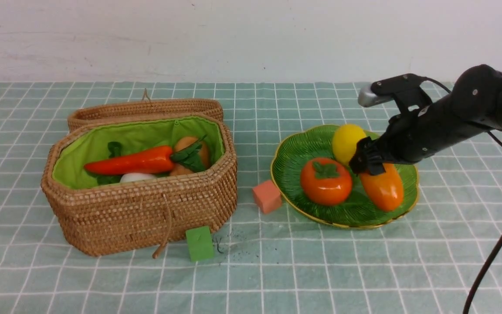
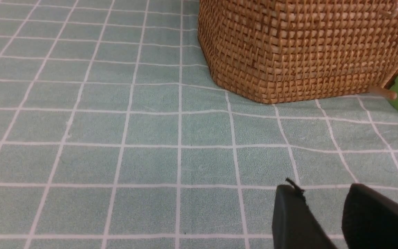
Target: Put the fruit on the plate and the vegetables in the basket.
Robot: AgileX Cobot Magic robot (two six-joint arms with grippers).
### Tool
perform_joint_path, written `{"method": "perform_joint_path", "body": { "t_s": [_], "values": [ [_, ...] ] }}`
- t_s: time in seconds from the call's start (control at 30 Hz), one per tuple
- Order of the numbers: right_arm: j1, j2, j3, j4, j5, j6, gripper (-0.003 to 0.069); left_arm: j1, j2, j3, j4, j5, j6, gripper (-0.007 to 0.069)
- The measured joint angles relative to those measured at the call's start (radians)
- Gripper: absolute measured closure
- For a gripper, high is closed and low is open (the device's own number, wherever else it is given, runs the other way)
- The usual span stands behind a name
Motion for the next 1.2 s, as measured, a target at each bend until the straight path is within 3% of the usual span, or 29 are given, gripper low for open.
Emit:
{"method": "perform_joint_path", "body": {
  "t_s": [0.2, 0.27, 0.3, 0.33, 0.4, 0.47, 0.53, 0.63, 1.2],
  "values": [
    [-0.028, -0.124, 0.0, -0.029, 0.156, 0.006, 0.0094, 0.0, 0.0, 0.0, 0.0, 0.0, 0.0, 0.0399],
    [-0.051, -0.23, 0.0, -0.031, 0.292, 0.006, 0.0217, 0.0, 0.0, 0.0, 0.0, 0.0, 0.0, 0.0396],
    [-0.052, -0.238, 0.0, -0.031, 0.292, 0.006, 0.0217, 0.0, 0.0, 0.0, 0.0, 0.0, 0.0, 0.0396],
    [-0.061, -0.304, 0.0, -0.033, 0.382, 0.006, 0.0306, 0.0, 0.0, 0.0, 0.0, 0.0, 0.0, 0.0396],
    [-0.066, -0.353, 0.0, -0.035, 0.458, 0.006, 0.0391, 0.0, 0.0, 0.0, 0.0, 0.0, 0.0, 0.0396],
    [-0.067, -0.468, 0.016, -0.042, 0.576, 0.008, 0.0547, 0.0, 0.0, 0.0, 0.0, 0.0, 0.0, 0.0394],
    [-0.067, -0.541, 0.042, -0.039, 0.641, 0.019, 0.0643, 0.0, 0.0, 0.0, 0.0, 0.0, 0.0, 0.0393],
    [-0.067, -0.64, 0.105, -0.026, 0.692, 0.054, 0.0675, 0.0, 0.0, 0.0, 0.0, 0.0, 0.0, 0.0392],
    [-0.075, -0.933, 0.17, 0.028, 0.719, 0.091, 0.0672, 0.0, 0.0, 0.0, 0.0, 0.0, 0.0, 0.0387]
  ]
}}
